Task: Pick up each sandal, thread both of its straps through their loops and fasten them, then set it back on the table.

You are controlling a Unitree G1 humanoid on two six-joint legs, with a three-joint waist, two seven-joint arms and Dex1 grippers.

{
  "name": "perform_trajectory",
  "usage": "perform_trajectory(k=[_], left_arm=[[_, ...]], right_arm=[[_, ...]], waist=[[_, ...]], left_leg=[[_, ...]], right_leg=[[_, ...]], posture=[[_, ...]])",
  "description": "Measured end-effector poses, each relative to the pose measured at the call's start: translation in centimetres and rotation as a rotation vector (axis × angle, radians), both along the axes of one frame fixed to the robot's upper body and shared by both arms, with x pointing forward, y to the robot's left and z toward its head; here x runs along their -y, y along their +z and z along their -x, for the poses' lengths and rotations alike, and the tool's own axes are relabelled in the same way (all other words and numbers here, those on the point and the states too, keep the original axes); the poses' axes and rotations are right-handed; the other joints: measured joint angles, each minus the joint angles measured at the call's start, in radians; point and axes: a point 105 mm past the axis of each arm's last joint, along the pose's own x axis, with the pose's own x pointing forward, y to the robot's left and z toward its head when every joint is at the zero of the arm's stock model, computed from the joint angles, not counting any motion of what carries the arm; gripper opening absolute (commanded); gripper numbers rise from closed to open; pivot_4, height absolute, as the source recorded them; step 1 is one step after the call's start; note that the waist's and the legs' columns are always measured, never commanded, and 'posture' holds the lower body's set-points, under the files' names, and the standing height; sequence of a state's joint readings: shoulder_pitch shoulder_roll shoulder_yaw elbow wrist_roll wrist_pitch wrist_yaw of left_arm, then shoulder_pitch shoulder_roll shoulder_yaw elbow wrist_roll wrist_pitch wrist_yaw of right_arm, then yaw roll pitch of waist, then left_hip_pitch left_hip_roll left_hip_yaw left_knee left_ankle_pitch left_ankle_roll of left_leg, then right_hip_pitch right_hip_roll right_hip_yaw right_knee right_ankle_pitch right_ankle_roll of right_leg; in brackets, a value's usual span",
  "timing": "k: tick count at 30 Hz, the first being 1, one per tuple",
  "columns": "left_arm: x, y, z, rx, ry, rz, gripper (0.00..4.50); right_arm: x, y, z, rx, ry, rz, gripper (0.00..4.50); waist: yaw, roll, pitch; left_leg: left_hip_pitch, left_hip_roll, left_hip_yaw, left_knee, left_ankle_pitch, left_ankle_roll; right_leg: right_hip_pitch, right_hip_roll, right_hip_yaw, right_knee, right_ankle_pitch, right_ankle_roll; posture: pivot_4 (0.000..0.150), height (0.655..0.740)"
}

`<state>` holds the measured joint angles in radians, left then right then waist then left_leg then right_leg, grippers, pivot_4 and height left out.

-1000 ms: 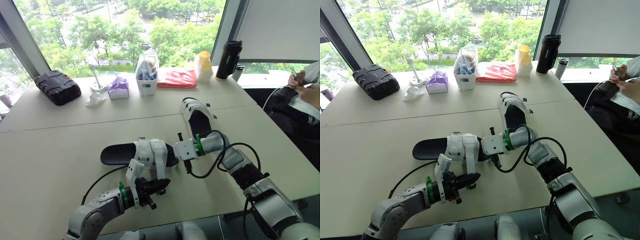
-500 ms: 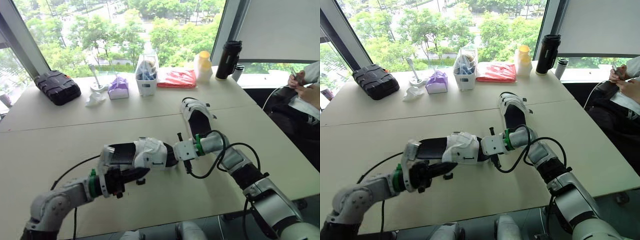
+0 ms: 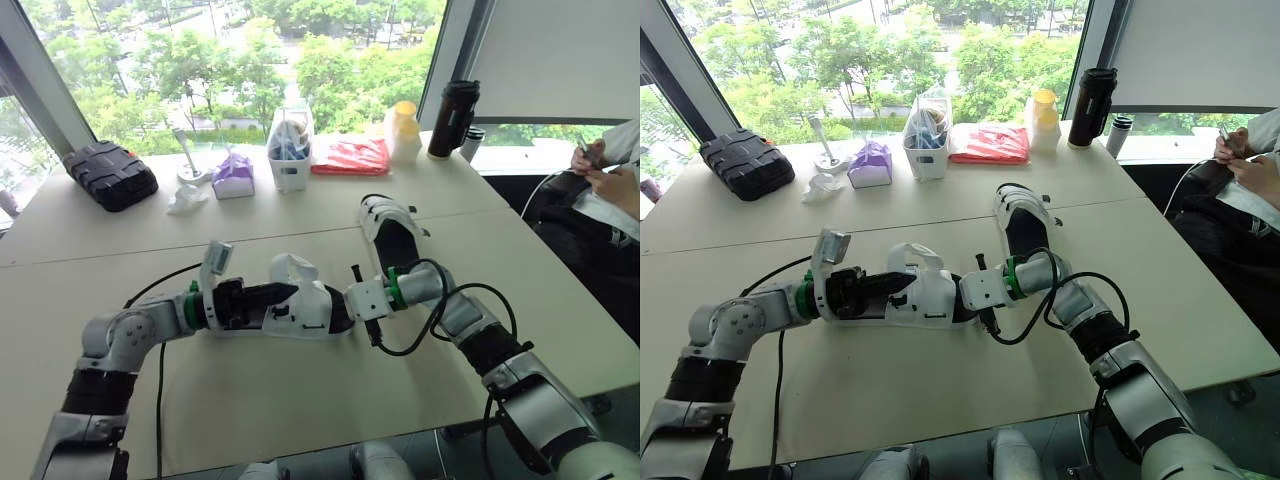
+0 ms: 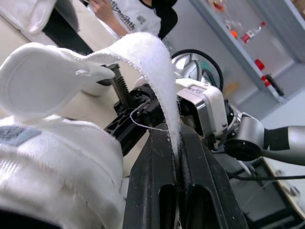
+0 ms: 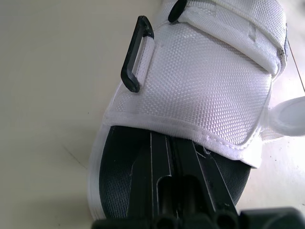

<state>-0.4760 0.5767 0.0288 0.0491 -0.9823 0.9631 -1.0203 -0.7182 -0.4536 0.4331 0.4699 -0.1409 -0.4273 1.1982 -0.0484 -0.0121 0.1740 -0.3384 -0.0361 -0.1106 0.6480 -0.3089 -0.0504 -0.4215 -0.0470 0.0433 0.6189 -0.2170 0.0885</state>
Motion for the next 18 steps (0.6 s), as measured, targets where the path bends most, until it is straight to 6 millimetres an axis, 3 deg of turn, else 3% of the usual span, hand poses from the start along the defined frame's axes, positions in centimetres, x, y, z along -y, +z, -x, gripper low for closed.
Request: perform_trajectory(k=[3,10,18], left_arm=[[0.8,0.2,-0.2,0.027,-0.052,-0.011,0.09],[2.2,-2.1,-0.3,0.034,-0.104,-0.053,0.09],[3.1,-3.2,-0.3,0.136,-0.111,-0.072,0.09]], right_arm=[[-0.1,0.0,0.0,0.000,0.002,-0.001,0.00],[-0.1,0.0,0.0,0.002,0.002,-0.004,0.00],[0.0,0.0,0.0,0.004,0.000,-0.001,0.00]], waist=[[-0.002,0.000,0.000],[-0.005,0.000,0.000],[0.001,0.000,0.000]], left_leg=[[0.000,0.000,0.000,0.000,0.000,0.000],[0.000,0.000,0.000,0.000,0.000,0.000],[0.000,0.000,0.000,0.000,0.000,0.000]], right_leg=[[0.000,0.000,0.000,0.000,0.000,0.000],[0.000,0.000,0.000,0.000,0.000,0.000],[0.000,0.000,0.000,0.000,0.000,0.000]], posture=[[0.150,0.7400],[0.150,0.7400],[0.150,0.7400]])
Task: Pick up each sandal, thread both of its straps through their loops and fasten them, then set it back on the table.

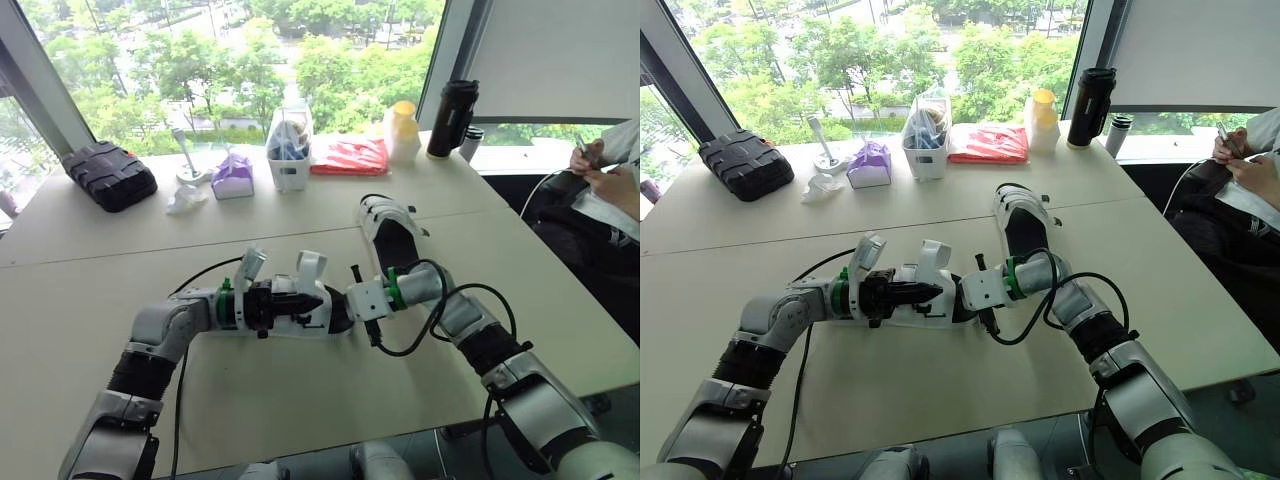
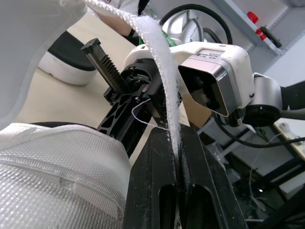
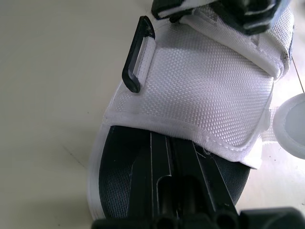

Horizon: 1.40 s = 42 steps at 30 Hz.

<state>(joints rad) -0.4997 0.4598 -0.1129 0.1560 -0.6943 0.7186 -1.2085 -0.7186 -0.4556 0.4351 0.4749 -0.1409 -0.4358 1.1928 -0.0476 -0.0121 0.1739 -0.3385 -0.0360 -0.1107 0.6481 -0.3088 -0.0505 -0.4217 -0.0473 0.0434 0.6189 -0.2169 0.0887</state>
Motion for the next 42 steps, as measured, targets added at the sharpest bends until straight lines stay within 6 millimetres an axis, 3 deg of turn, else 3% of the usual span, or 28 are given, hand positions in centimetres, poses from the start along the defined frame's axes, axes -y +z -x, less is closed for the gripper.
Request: perform_trajectory(k=[21,41,42], left_arm=[[1.6,-0.5,-0.6,0.089,0.052,0.042,0.09],[1.7,-1.5,0.4,0.320,0.009,-0.046,0.09],[1.7,-1.5,0.4,0.323,0.009,-0.048,0.33]], right_arm=[[0.3,0.0,-0.1,-0.002,-0.009,0.008,0.00],[0.2,-0.1,-0.1,-0.002,-0.009,0.009,0.00],[0.2,-0.1,-0.1,-0.002,-0.010,0.008,0.00]], waist=[[0.006,0.000,0.000],[0.005,0.000,-0.002],[0.005,0.000,-0.002]], left_leg=[[0.000,-0.001,0.000,0.001,0.000,0.000],[0.001,-0.001,0.000,0.001,0.000,0.000],[0.001,0.000,0.000,0.001,0.000,0.000]], right_leg=[[0.002,-0.001,0.000,0.000,0.000,0.000],[0.003,-0.001,0.000,0.000,0.000,0.000],[0.003,-0.001,0.000,0.000,0.000,0.000]], posture=[[0.150,0.7400],[0.150,0.7400],[0.150,0.7400]])
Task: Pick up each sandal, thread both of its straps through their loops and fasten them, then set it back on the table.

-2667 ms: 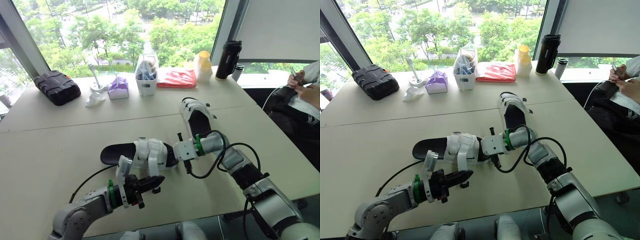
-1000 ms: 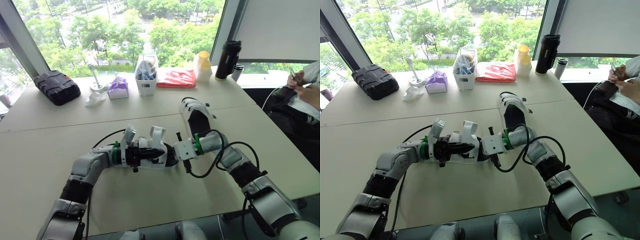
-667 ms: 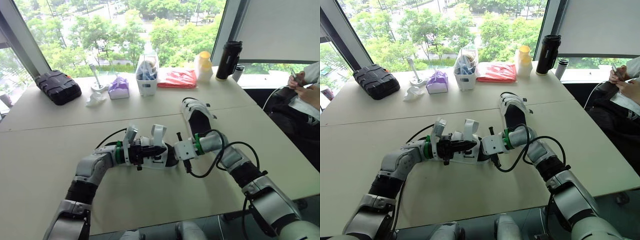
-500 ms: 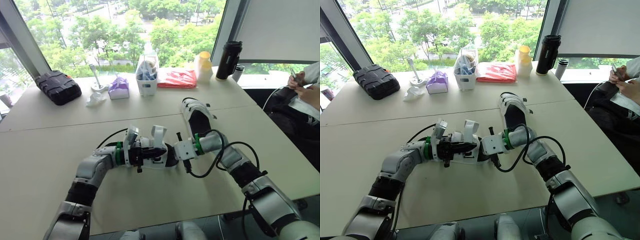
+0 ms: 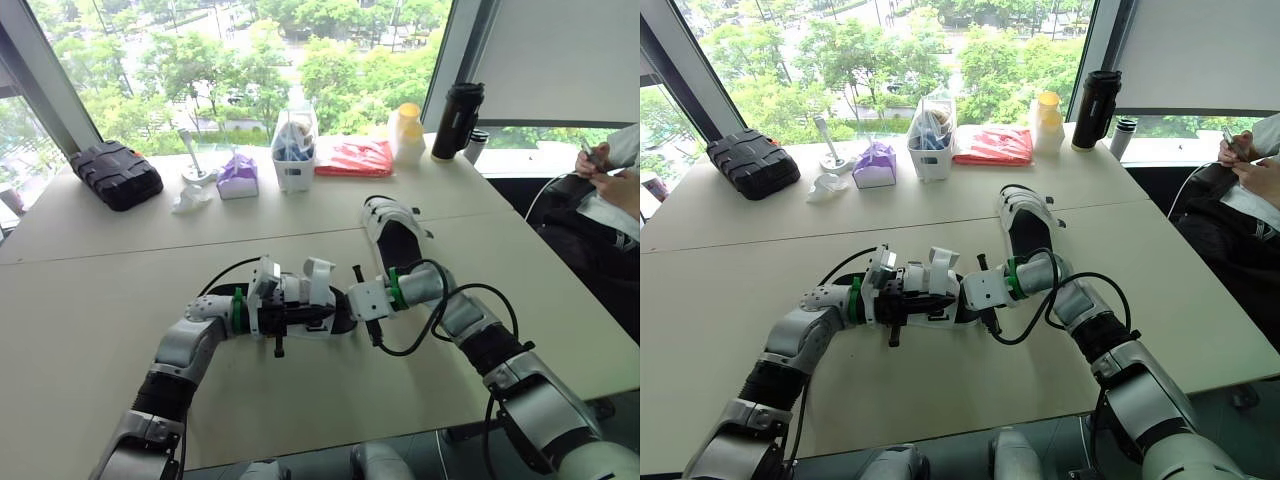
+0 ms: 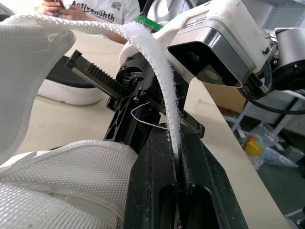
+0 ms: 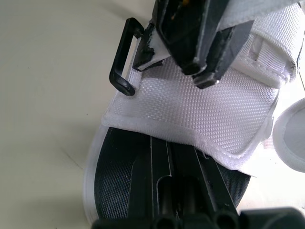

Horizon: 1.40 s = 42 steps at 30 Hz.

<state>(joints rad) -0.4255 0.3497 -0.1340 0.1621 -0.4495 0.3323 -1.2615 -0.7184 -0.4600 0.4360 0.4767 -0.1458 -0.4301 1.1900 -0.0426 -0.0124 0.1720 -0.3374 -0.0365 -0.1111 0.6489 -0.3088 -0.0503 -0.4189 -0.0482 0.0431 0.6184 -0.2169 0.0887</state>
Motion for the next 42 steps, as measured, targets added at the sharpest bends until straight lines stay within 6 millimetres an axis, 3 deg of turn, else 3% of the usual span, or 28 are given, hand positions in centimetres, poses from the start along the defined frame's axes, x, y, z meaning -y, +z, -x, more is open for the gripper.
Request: perform_trajectory(k=[2,8,18,24,31,42], left_arm=[[0.0,-0.2,0.0,-0.008,0.002,-0.009,0.93],[0.4,-1.0,0.2,-0.022,0.003,-0.015,3.82],[-0.4,0.2,-0.9,-0.183,0.049,0.081,3.82],[-3.1,3.2,-1.5,-0.188,0.092,0.082,3.82],[-4.2,3.6,-0.9,-0.226,0.082,0.046,3.82],[-2.4,3.2,-1.1,-0.207,0.028,0.005,3.82]], right_arm=[[-0.1,0.0,0.0,0.001,0.000,-0.002,0.00],[-0.2,0.0,-0.1,0.003,-0.002,-0.003,0.00],[-0.5,0.0,-0.1,0.011,0.003,-0.013,0.00],[-0.6,0.0,-0.1,0.016,0.010,-0.015,0.00],[-0.7,0.0,-0.2,0.021,0.018,-0.013,0.00],[-0.8,0.1,-0.2,0.021,0.019,-0.016,0.00]], waist=[[0.000,0.000,0.000],[0.000,0.000,0.000],[-0.003,0.000,0.000],[-0.005,0.000,0.001],[-0.006,0.000,0.001],[-0.008,0.000,0.001]], left_leg=[[0.000,0.000,0.000,0.000,0.000,0.000],[0.000,0.000,0.000,0.000,0.000,0.000],[0.000,0.000,-0.001,0.000,0.000,0.000],[-0.001,0.000,-0.001,-0.001,0.000,0.000],[-0.001,0.001,-0.001,-0.001,0.000,0.000],[-0.001,0.001,-0.001,-0.001,0.000,0.000]], right_leg=[[0.000,0.000,0.000,0.000,0.000,0.000],[0.000,0.000,0.000,0.000,0.000,0.000],[-0.001,0.001,0.000,0.000,0.000,0.000],[-0.002,0.001,0.000,0.001,0.000,0.000],[-0.002,0.001,0.000,0.001,0.000,0.000],[-0.002,0.001,0.000,0.001,0.000,0.000]], posture=[[0.150,0.7400],[0.150,0.7400],[0.150,0.7400],[0.150,0.7400],[0.150,0.7400],[0.150,0.7400]])
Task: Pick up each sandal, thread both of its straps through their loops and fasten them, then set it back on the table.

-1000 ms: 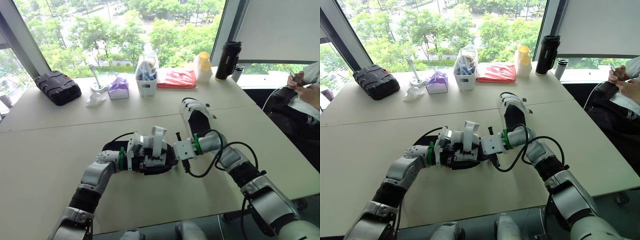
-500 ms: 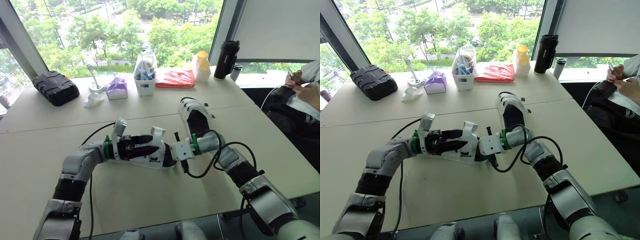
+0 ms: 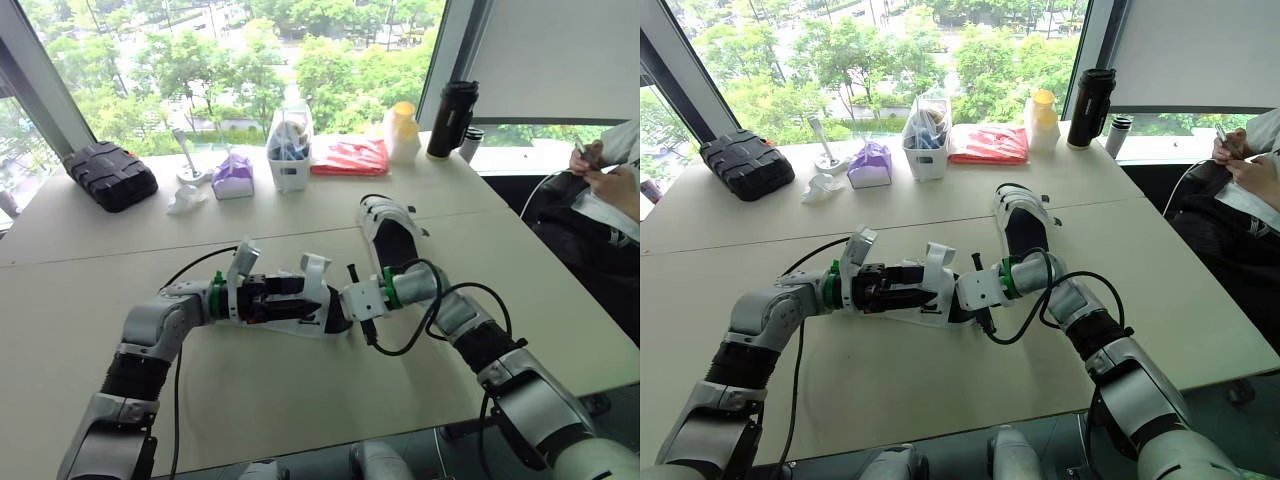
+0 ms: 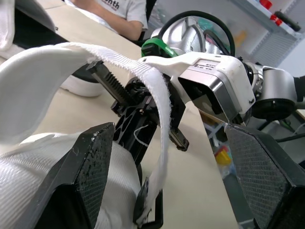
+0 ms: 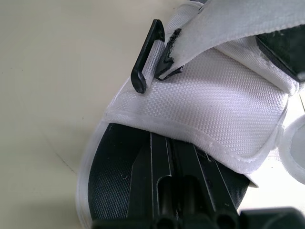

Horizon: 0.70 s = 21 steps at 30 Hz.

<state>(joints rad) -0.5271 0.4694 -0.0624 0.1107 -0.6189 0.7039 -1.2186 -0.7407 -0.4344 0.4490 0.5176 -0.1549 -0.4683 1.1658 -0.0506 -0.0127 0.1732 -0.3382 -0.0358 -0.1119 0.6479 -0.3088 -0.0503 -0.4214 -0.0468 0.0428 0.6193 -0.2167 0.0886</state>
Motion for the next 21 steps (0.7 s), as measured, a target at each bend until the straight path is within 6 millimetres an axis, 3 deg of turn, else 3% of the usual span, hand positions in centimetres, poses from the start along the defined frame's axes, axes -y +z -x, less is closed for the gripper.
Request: perform_trajectory(k=[6,7,10,14,15,21], left_arm=[[0.42,0.55,-0.60,0.025,-0.002,-0.005,3.82],[0.47,0.47,-0.59,0.022,-0.004,-0.006,3.59],[0.65,0.24,-0.54,0.013,-0.010,-0.009,2.54],[0.98,-0.01,-0.32,0.004,-0.031,-0.013,0.40],[1.00,-0.02,-0.29,0.003,-0.034,-0.013,0.06],[0.98,-0.08,-0.18,-0.010,-0.041,-0.013,0.06]], right_arm=[[-0.06,0.00,0.02,0.002,0.002,0.000,0.00],[-0.06,0.00,0.02,0.002,0.002,0.000,0.00],[-0.06,0.00,0.01,0.002,0.001,-0.001,0.00],[-0.11,-0.01,0.01,0.002,0.000,-0.002,0.00],[-0.12,-0.02,0.01,0.003,0.000,-0.002,0.00],[-0.14,-0.04,0.02,0.003,0.000,-0.002,0.00]], waist=[[-0.003,0.000,0.000],[-0.003,0.000,0.000],[-0.003,0.000,0.000],[-0.005,0.000,0.000],[-0.005,0.000,0.000],[-0.007,0.000,0.000]], left_leg=[[0.000,0.000,0.000,0.000,0.000,0.000],[0.000,0.000,0.000,0.000,0.000,0.000],[0.000,0.000,0.000,0.000,0.000,0.000],[0.000,0.000,0.000,0.000,0.000,0.000],[0.000,0.000,0.000,0.000,0.000,0.000],[0.000,0.000,0.000,0.000,0.000,0.000]], right_leg=[[0.000,0.000,0.000,0.000,0.000,0.000],[0.000,0.000,0.000,0.000,0.000,0.000],[0.000,0.000,0.000,0.000,0.000,0.000],[0.000,0.000,0.000,0.000,0.000,0.000],[0.000,0.000,0.000,0.000,0.000,0.000],[0.000,0.000,0.000,0.000,0.000,0.000]], posture=[[0.150,0.7400],[0.150,0.7400],[0.150,0.7400],[0.150,0.7400],[0.150,0.7400],[0.150,0.7400]])
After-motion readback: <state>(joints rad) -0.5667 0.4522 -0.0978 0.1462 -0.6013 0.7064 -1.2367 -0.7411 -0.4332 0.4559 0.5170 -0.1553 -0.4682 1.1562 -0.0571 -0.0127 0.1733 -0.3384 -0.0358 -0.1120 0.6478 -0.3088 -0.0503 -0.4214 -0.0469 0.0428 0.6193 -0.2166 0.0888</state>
